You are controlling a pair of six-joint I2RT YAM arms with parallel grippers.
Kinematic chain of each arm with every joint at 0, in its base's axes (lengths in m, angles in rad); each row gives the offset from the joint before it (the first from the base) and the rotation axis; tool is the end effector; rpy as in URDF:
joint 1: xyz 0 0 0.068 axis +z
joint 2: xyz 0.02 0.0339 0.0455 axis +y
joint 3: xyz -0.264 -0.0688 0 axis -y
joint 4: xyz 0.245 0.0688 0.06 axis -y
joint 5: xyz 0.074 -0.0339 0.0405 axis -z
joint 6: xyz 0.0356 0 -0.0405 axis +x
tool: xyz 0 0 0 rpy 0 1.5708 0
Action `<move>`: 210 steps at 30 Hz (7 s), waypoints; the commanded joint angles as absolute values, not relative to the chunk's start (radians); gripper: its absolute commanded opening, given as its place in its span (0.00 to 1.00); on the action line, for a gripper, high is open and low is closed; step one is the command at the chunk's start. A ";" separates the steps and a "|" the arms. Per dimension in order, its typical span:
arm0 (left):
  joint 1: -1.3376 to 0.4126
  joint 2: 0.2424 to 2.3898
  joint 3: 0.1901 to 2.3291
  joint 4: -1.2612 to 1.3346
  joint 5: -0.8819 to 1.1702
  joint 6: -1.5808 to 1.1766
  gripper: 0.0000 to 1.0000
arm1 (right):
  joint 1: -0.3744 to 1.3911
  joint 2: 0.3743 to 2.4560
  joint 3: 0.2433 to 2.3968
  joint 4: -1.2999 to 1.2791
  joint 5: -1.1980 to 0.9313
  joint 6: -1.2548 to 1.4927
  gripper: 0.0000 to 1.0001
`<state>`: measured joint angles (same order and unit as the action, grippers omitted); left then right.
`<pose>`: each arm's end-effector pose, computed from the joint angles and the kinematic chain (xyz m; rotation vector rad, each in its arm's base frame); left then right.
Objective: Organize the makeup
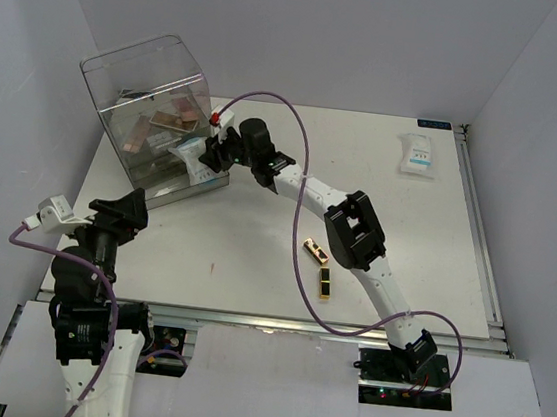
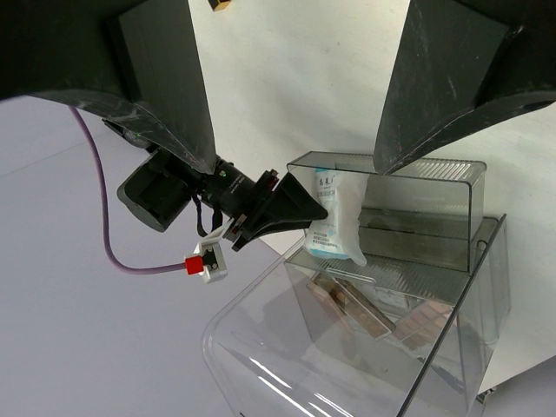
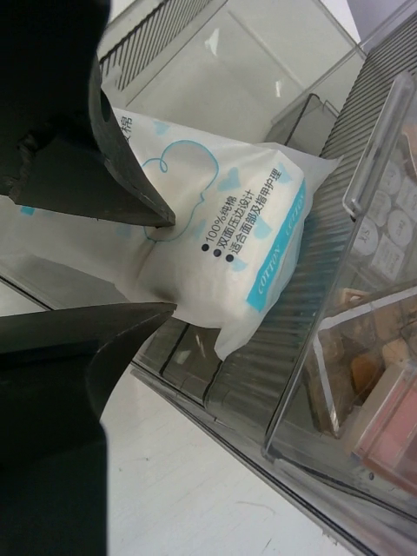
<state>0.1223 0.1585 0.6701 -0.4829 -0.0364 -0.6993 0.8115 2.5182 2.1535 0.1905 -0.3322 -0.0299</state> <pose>0.0525 0.0078 0.3306 -0.6487 1.4163 -0.4289 0.3982 0.4364 0.2176 -0.9648 1.5372 0.8532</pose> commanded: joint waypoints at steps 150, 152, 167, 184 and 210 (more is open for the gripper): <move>0.124 0.168 0.666 -0.518 -0.002 -0.707 0.84 | 0.964 2.645 2.349 0.272 -0.219 0.344 0.46; 0.124 0.168 0.667 -0.517 -0.002 -0.705 0.84 | 0.970 2.650 2.360 0.282 -0.216 0.351 0.47; 0.124 0.182 0.686 -0.509 -0.002 -0.701 0.84 | 0.946 2.496 2.267 0.273 -0.357 0.186 0.62; 0.097 0.211 0.573 -0.283 0.307 -0.645 0.88 | 0.361 1.874 1.647 -0.297 -0.267 -0.418 0.98; 0.097 0.262 0.503 -0.265 0.459 -0.669 0.88 | -0.249 2.402 2.184 -0.435 -0.332 0.029 0.87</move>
<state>0.0998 0.2665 0.4976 -0.2441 0.4541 -0.6773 -0.2318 2.3638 2.1173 -0.4949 -0.2582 -0.0502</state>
